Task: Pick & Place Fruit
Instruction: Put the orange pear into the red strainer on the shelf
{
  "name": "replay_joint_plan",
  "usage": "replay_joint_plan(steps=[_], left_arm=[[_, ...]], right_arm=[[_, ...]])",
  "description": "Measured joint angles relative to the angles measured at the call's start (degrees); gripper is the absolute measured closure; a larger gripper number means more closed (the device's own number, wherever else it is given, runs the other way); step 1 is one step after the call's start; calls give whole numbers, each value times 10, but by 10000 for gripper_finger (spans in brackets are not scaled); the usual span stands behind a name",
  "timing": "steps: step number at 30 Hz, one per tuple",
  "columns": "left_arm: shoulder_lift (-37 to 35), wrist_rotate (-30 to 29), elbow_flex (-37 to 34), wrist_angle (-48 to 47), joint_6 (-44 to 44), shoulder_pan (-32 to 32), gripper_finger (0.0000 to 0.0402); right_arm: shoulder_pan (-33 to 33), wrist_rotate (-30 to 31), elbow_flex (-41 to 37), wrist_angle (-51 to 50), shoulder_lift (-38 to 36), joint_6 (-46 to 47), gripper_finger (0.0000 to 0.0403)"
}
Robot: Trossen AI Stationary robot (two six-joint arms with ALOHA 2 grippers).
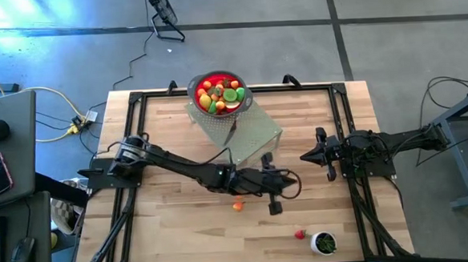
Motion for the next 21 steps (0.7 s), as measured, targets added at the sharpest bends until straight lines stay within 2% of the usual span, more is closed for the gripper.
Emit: replay_joint_plan(steps=[5, 17, 21], left_arm=[[11, 44, 0, 35, 30, 4, 398], [12, 42, -1, 32, 57, -4, 398], [7, 27, -33, 49, 61, -21, 398]], right_arm=[[0, 0, 0, 0, 0, 0, 401], [0, -7, 0, 0, 0, 11, 401], [0, -8, 0, 0, 0, 19, 401]])
